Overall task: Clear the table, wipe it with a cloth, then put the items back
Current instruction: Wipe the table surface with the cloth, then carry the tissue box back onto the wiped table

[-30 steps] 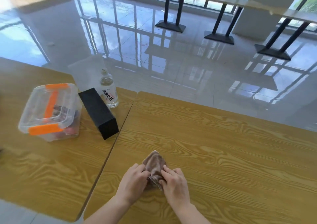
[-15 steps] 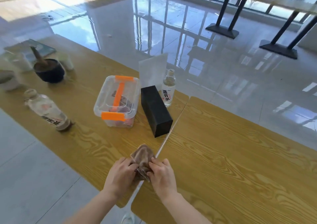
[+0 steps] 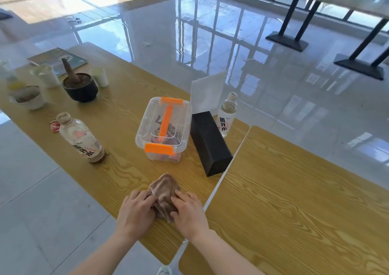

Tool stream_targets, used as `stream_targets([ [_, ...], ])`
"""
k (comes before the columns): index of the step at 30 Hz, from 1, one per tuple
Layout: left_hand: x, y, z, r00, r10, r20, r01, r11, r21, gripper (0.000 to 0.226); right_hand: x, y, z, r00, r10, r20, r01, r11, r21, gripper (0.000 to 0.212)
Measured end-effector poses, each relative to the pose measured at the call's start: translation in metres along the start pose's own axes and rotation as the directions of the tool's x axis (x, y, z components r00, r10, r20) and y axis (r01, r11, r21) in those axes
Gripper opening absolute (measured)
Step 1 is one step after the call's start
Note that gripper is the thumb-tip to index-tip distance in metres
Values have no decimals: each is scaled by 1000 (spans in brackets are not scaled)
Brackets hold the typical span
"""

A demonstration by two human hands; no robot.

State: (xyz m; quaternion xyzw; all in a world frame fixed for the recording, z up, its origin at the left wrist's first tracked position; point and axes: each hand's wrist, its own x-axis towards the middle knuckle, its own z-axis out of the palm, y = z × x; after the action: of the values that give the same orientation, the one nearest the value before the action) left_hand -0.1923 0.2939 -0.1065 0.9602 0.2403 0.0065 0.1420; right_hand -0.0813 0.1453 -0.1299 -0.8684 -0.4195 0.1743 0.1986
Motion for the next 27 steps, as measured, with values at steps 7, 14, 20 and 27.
stream_targets([
  [7, 27, 39, -23, 990, 117, -72, -122, 990, -74, 31, -18, 17, -52, 955, 158, -252, -108, 974, 201, 41],
  [14, 83, 94, -56, 892, 404, -201, -427, 900, -86, 44, -8, 36, -116, 827, 285, -484, -195, 954, 229, 56],
  [20, 153, 123, -74, 854, 509, -101, -506, 860, 57, 55, 32, 46, -135, 866, 415, -279, -374, 908, 189, 112],
  [27, 220, 136, -74, 853, 508, 121, -521, 814, 255, 80, 73, 51, -143, 836, 528, -148, -516, 849, 111, 121],
])
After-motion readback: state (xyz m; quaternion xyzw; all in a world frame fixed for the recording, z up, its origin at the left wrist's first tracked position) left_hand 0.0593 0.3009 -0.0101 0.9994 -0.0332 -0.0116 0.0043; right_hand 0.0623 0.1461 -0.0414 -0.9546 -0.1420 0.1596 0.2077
